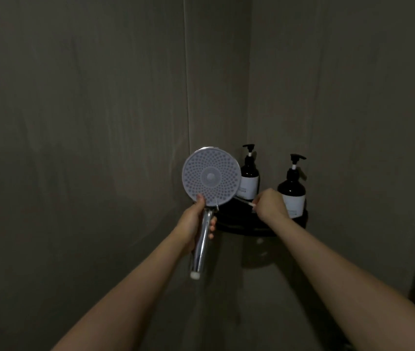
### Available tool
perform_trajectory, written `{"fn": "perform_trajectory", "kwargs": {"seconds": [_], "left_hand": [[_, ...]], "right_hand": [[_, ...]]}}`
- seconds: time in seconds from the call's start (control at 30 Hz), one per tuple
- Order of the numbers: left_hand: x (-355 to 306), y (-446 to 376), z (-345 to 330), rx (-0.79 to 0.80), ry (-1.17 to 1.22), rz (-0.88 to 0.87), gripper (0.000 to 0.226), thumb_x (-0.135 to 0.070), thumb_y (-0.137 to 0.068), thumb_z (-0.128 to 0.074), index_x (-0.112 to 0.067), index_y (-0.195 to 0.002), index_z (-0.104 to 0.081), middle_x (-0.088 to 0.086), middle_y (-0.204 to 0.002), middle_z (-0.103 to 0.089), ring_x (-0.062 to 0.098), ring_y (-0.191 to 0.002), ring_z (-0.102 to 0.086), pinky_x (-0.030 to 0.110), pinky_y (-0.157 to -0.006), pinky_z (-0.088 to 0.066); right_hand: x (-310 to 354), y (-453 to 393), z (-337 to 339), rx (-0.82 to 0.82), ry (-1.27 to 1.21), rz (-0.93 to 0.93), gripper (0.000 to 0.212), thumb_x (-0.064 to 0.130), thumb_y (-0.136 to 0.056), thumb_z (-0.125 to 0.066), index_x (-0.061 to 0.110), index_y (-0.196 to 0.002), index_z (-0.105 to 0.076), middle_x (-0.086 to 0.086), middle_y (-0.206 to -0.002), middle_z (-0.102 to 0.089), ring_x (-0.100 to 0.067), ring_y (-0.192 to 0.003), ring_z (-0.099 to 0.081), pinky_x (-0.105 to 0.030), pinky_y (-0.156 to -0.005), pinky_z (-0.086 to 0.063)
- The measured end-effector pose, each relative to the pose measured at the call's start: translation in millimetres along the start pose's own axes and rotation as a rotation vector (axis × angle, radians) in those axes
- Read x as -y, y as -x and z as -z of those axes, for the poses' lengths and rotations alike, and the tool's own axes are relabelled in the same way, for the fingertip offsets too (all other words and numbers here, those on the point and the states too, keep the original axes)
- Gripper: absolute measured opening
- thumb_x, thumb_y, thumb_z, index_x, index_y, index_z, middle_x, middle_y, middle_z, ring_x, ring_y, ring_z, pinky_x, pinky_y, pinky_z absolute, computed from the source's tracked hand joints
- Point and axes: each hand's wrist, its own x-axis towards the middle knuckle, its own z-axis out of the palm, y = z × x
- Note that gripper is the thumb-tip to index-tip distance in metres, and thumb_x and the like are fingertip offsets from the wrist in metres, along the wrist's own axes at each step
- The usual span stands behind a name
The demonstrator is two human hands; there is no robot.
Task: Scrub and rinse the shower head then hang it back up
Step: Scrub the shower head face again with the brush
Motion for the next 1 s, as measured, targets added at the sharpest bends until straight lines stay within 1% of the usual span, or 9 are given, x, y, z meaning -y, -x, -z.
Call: {"fn": "perform_trajectory", "kwargs": {"seconds": [0.1, 0.23, 0.5, 0.6, 0.67, 0.7, 0.8, 0.9, 1.0], "left_hand": [[-7, -13, 11, 0.029, -0.015, 0.003, 0.050, -0.058, -0.094, -0.026, -0.015, -0.084, -0.051, 0.001, -0.054, -0.050, 0.012, -0.045, -0.046, 0.021, -0.044, -0.038], [-12, -22, 14, 0.042, 0.001, -0.013, 0.051, -0.059, -0.093, -0.026, -0.016, -0.083, -0.051, 0.000, -0.052, -0.050, 0.011, -0.045, -0.046, 0.020, -0.044, -0.039], [-13, -18, 10, 0.022, -0.004, -0.039, 0.053, -0.059, -0.093, -0.023, -0.016, -0.086, -0.052, 0.002, -0.061, -0.048, 0.013, -0.051, -0.044, 0.022, -0.047, -0.040], [-11, -13, 10, 0.016, 0.007, -0.039, 0.053, -0.060, -0.093, -0.024, -0.016, -0.085, -0.052, 0.002, -0.060, -0.048, 0.012, -0.050, -0.045, 0.021, -0.046, -0.040], [-9, -8, 9, 0.010, 0.023, -0.030, 0.054, -0.061, -0.092, -0.024, -0.015, -0.082, -0.052, 0.001, -0.058, -0.048, 0.012, -0.049, -0.044, 0.021, -0.046, -0.039], [-7, -5, 7, 0.009, 0.033, -0.024, 0.056, -0.061, -0.092, -0.023, -0.015, -0.080, -0.052, 0.001, -0.056, -0.049, 0.012, -0.048, -0.044, 0.021, -0.045, -0.039], [0, 4, -4, -0.004, 0.053, -0.019, 0.058, -0.061, -0.092, -0.023, -0.013, -0.078, -0.052, 0.000, -0.052, -0.050, 0.011, -0.044, -0.045, 0.021, -0.044, -0.039], [16, 19, -26, -0.027, 0.067, -0.033, 0.056, -0.059, -0.093, -0.023, -0.012, -0.082, -0.051, 0.002, -0.051, -0.050, 0.012, -0.042, -0.045, 0.021, -0.043, -0.039], [41, 43, -58, -0.036, 0.092, -0.015, 0.053, -0.058, -0.093, -0.026, -0.011, -0.087, -0.050, 0.004, -0.052, -0.050, 0.012, -0.041, -0.046, 0.021, -0.042, -0.039]], "right_hand": [[4, -15, -10, 0.076, 0.151, -0.008, 0.017, 0.004, -0.088, -0.055, 0.001, -0.103, -0.063, -0.016, -0.107, -0.065, -0.023, -0.084, -0.058, -0.025, -0.057, -0.040], [7, -21, -14, 0.182, 0.264, -0.072, 0.024, 0.011, -0.084, -0.064, 0.002, -0.106, -0.060, -0.013, -0.111, -0.062, -0.023, -0.098, -0.060, -0.022, -0.066, -0.041], [-1, -25, -23, 0.213, 0.277, -0.097, 0.024, 0.010, -0.083, -0.064, 0.002, -0.106, -0.060, -0.013, -0.107, -0.062, -0.024, -0.092, -0.060, -0.025, -0.068, -0.045], [0, -22, -20, 0.191, 0.266, -0.061, 0.019, 0.015, -0.080, -0.068, 0.004, -0.093, -0.060, -0.008, -0.086, -0.058, -0.021, -0.077, -0.054, -0.026, -0.064, -0.044], [-3, -16, -19, 0.082, 0.161, 0.034, 0.016, 0.018, -0.080, -0.068, 0.007, -0.074, -0.058, -0.006, -0.073, -0.056, -0.020, -0.071, -0.054, -0.027, -0.058, -0.042], [-6, -10, -18, 0.009, 0.062, 0.104, 0.017, 0.019, -0.082, -0.066, 0.007, -0.072, -0.058, -0.008, -0.072, -0.058, -0.019, -0.070, -0.054, -0.026, -0.059, -0.041], [-12, 21, -14, -0.170, -0.199, 0.320, 0.017, 0.018, -0.087, -0.060, 0.003, -0.085, -0.065, -0.011, -0.084, -0.065, -0.019, -0.076, -0.057, -0.030, -0.068, -0.046], [-18, 55, -6, -0.190, -0.390, 0.401, 0.021, 0.016, -0.092, -0.051, 0.001, -0.089, -0.066, -0.011, -0.086, -0.065, -0.016, -0.077, -0.056, -0.028, -0.070, -0.043], [-33, 88, 9, -0.100, -0.620, 0.311, 0.030, 0.019, -0.096, -0.042, 0.000, -0.083, -0.061, -0.015, -0.079, -0.061, -0.014, -0.073, -0.053, -0.036, -0.068, -0.046]]}}
